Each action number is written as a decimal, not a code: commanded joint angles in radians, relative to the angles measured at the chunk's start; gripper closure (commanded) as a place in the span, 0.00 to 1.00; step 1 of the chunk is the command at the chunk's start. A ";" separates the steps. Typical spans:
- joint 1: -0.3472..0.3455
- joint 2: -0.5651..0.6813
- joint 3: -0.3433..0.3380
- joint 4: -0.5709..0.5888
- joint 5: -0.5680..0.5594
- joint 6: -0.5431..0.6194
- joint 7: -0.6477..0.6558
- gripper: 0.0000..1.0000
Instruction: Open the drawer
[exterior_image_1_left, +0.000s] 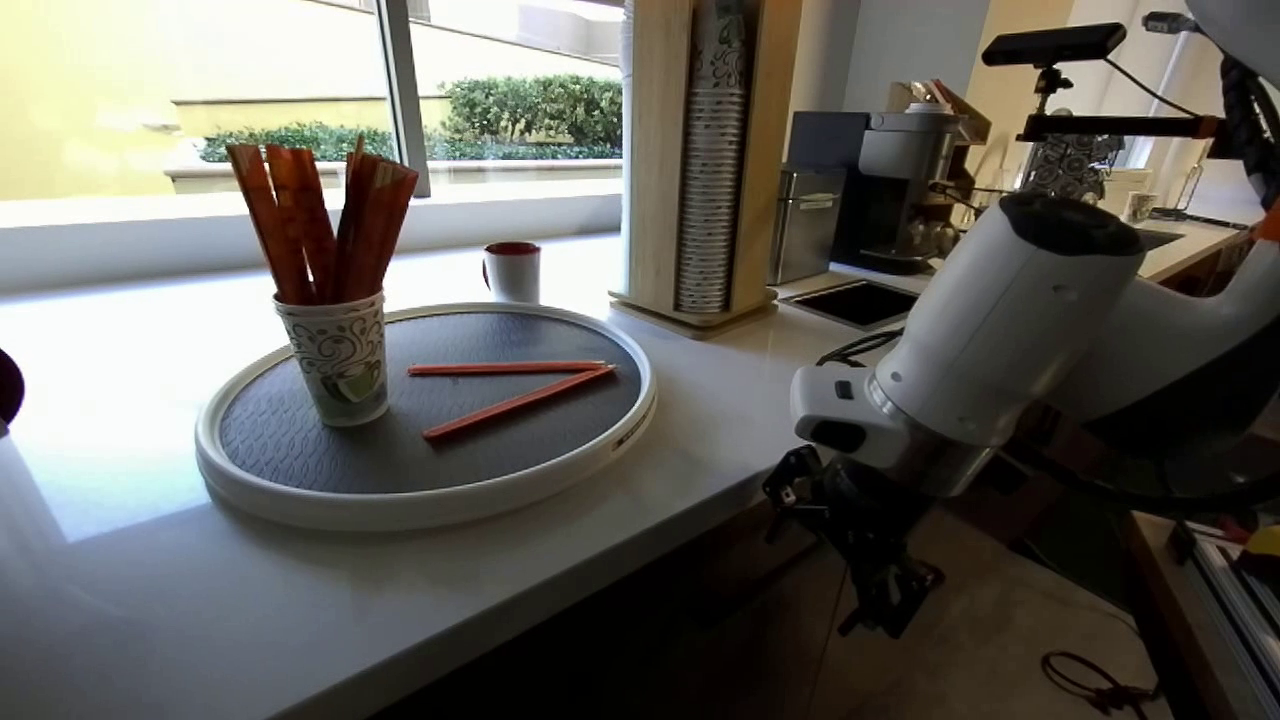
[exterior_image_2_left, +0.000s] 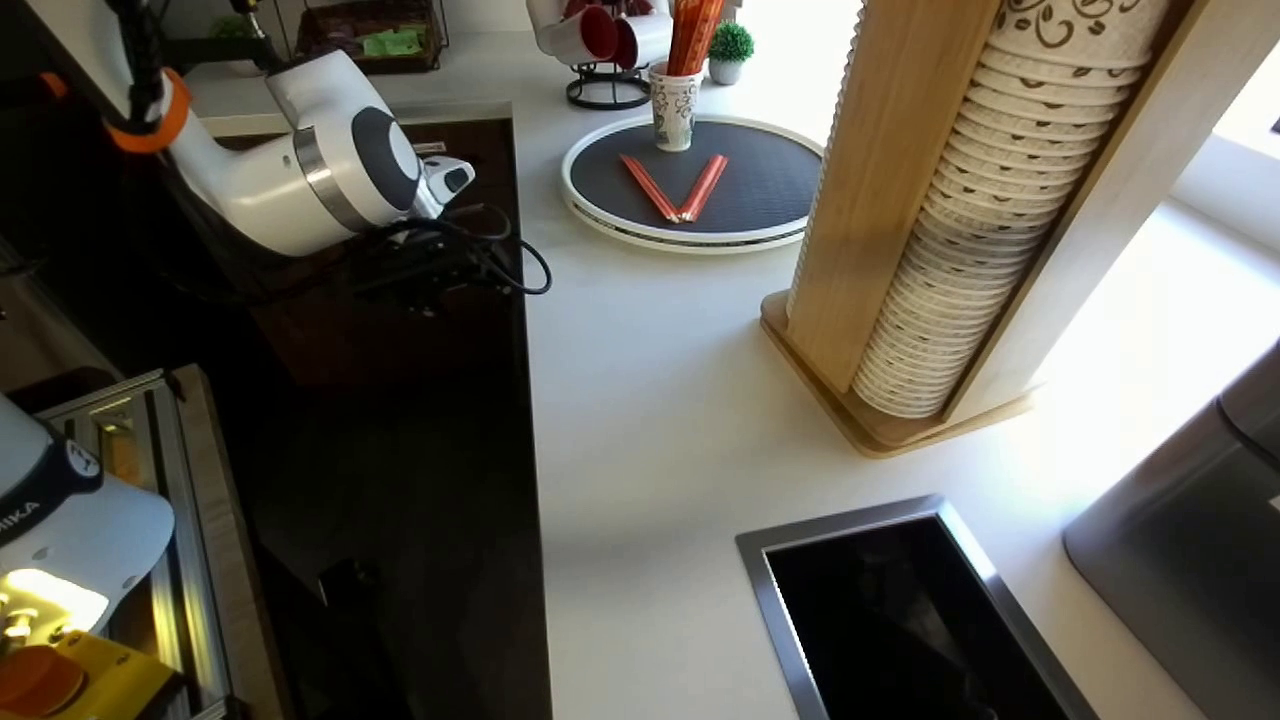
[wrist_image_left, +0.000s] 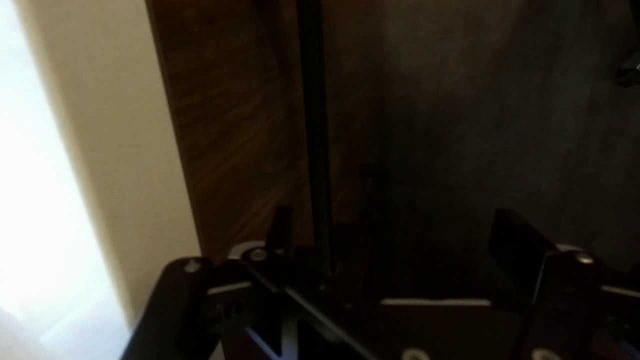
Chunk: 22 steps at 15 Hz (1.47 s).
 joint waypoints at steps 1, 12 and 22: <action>0.008 0.013 0.001 0.014 0.005 -0.033 0.011 0.00; 0.063 0.101 -0.048 0.096 -0.119 -0.021 0.175 0.00; 0.124 0.210 -0.093 0.188 -0.295 -0.030 0.342 0.00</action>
